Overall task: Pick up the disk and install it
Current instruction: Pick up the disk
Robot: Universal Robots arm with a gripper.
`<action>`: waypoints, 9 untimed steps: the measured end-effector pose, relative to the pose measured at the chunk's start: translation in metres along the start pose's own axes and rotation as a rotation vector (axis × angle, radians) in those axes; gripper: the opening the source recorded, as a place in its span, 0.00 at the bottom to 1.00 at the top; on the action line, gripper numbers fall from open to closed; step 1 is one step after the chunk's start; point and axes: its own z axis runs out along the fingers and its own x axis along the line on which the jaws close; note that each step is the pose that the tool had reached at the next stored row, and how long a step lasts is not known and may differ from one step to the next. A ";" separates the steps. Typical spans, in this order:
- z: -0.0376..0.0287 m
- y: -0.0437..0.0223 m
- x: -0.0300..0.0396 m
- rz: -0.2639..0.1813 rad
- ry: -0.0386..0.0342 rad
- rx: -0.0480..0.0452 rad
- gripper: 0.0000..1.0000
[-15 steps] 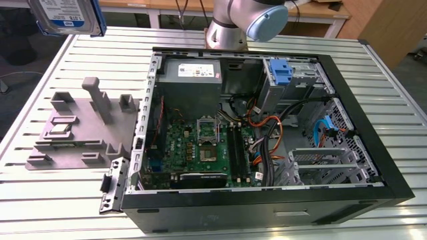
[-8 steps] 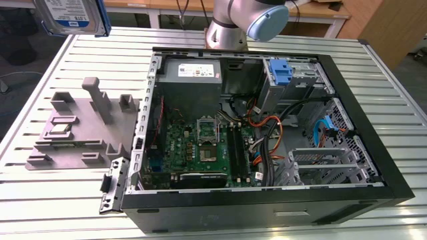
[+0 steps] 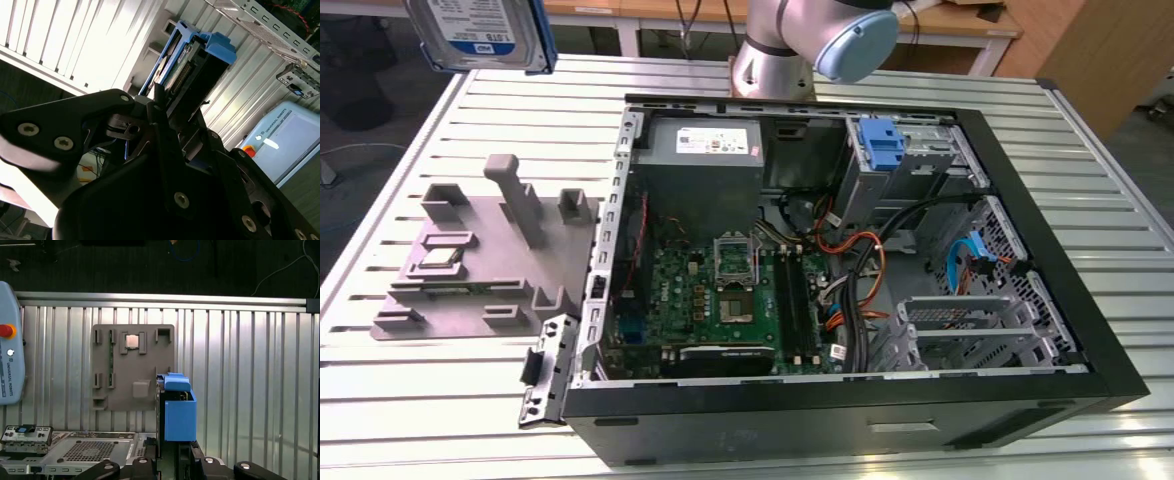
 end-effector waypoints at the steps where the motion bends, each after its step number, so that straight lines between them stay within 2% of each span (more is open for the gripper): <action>1: 0.0000 -0.0019 0.0000 0.000 0.0000 0.0000 0.35; 9: 0.0001 -0.0184 0.0000 0.000 0.0000 0.0000 0.35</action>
